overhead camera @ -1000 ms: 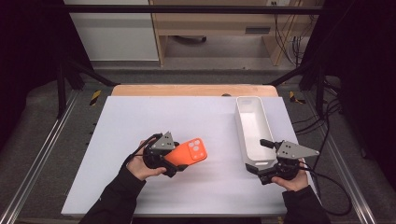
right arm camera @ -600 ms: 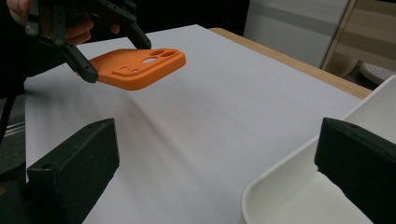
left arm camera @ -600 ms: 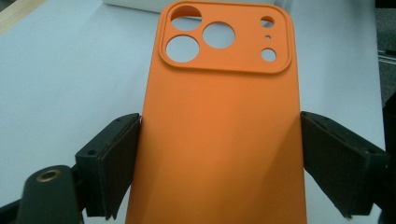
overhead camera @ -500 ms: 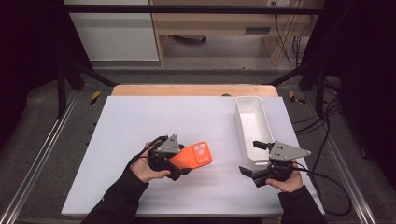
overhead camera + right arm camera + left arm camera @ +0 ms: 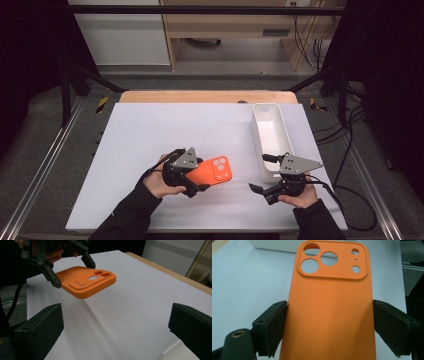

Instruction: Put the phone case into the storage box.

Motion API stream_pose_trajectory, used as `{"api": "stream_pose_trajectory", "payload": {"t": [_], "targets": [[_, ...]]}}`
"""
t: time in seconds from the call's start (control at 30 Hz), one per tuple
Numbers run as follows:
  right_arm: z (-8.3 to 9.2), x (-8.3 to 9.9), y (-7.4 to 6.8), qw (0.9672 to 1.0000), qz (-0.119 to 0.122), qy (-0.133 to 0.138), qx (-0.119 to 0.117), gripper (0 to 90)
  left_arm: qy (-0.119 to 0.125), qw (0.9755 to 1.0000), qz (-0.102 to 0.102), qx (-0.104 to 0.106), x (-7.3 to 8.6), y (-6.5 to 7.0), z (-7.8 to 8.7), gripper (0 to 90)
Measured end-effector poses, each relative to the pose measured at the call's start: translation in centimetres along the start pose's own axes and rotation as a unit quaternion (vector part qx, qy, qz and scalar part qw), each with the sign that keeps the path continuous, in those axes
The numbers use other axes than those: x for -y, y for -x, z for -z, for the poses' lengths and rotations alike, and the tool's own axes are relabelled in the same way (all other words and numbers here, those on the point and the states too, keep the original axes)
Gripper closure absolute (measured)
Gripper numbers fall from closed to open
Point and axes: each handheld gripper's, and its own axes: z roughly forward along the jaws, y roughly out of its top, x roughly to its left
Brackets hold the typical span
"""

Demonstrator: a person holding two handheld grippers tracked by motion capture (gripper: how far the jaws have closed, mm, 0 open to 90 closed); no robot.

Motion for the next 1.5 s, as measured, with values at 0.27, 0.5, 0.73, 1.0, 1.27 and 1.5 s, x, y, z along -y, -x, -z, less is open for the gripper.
{"api": "stream_pose_trajectory", "payload": {"t": [0.27,0.5,0.73,1.0,1.27,1.5], "targets": [[-0.6,-0.1,-0.5,0.9999,0.006,-0.006,-0.009,0.6,-0.001,1.0,-0.008,0.005,-0.3,0.5,-0.2,14.9],[-0.9,-0.2,-0.8,0.9997,0.012,-0.01,-0.016,0.7,-0.002,0.9998,-0.015,0.009,-0.5,0.7,-0.4,14.9],[-1.2,-0.4,-1.2,0.9994,0.018,-0.012,-0.026,0.8,-0.004,0.9998,-0.019,0.01,-0.6,0.9,-0.6,14.9],[-1.4,-0.4,-1.4,0.9992,0.02,-0.015,-0.031,1.0,-0.006,0.9997,-0.022,0.013,-0.6,1.1,-0.8,14.9],[-1.6,-0.6,-1.7,0.9988,0.029,-0.017,-0.036,1.1,0.0,0.9996,-0.023,0.019,-0.8,1.1,-0.8,14.8],[-1.8,-0.7,-1.9,0.9983,0.034,-0.022,-0.041,1.3,0.003,0.9994,-0.024,0.022,-1.0,1.3,-0.8,14.9]]}}
